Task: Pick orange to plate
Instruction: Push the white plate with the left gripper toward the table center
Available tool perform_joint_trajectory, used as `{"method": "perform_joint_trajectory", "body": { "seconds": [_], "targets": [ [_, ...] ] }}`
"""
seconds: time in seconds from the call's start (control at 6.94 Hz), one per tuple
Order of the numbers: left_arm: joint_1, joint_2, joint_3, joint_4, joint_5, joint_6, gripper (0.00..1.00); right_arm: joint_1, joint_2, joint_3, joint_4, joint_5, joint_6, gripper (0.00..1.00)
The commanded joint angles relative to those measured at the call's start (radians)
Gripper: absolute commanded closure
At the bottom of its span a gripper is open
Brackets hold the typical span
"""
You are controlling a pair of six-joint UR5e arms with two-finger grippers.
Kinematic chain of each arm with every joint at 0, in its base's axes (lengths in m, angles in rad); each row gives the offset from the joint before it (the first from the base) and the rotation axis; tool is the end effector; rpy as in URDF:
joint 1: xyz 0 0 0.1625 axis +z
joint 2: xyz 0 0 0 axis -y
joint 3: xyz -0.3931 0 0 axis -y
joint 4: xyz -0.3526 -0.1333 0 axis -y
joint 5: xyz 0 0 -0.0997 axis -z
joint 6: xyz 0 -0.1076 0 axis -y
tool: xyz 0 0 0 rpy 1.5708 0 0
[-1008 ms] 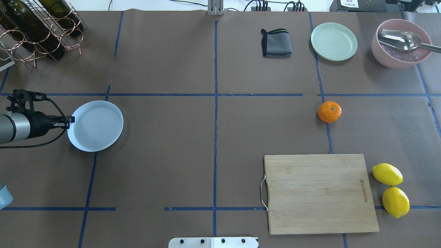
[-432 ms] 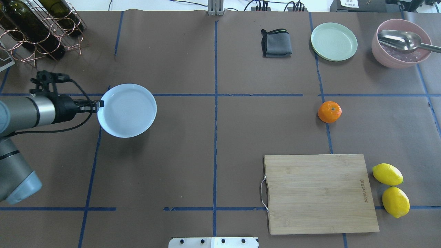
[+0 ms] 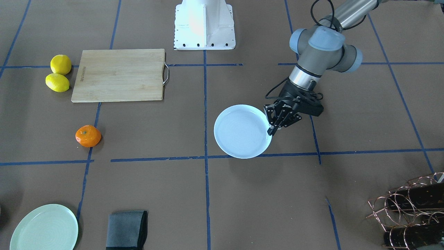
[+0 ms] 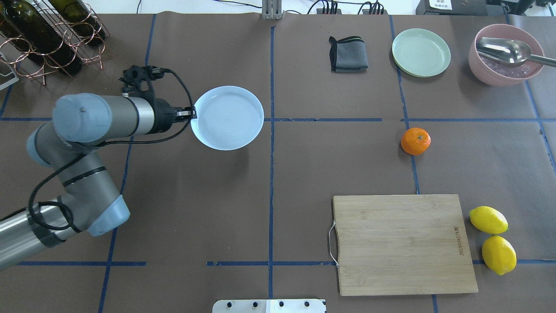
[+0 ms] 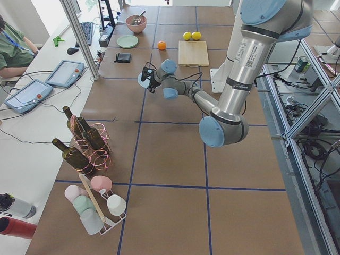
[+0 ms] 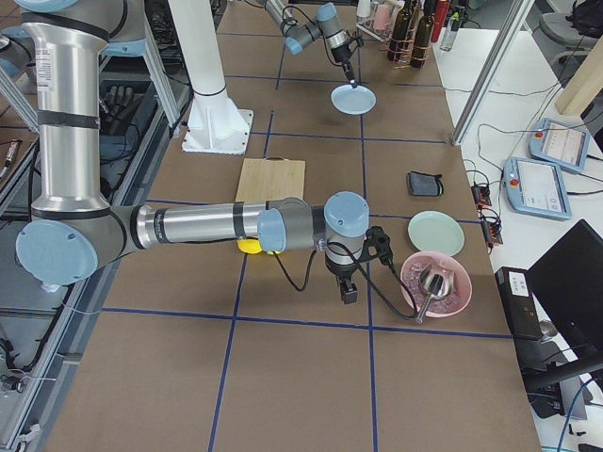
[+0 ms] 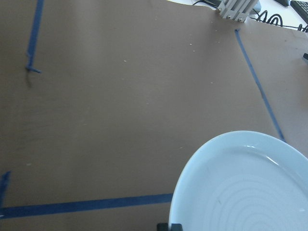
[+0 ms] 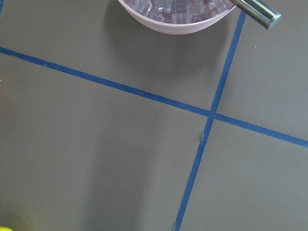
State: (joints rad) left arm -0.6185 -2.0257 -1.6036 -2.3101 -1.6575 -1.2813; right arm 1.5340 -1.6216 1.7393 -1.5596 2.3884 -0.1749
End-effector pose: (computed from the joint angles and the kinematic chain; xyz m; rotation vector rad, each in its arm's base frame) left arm 0.4322 -0.4598 0.2927 0.4711 1.1380 -0.2333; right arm 0.0386 -0.4403 0.5739 0.1782 -0.8083 -0.2522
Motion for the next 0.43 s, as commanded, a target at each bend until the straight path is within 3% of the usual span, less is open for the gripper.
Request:
{"method": "perform_joint_trajectory", "body": {
  "seconds": [0.0, 0.29],
  "targets": [
    [0.135, -0.161, 0.127, 0.054, 0.112, -0.084, 1.0, 0.0, 0.0, 0.0, 0.0, 0.0, 0.0, 0.0],
    [0.149, -0.153, 0.143, 0.051, 0.116, -0.078, 1.0, 0.0, 0.0, 0.0, 0.0, 0.0, 0.0, 0.0]
  ]
}}
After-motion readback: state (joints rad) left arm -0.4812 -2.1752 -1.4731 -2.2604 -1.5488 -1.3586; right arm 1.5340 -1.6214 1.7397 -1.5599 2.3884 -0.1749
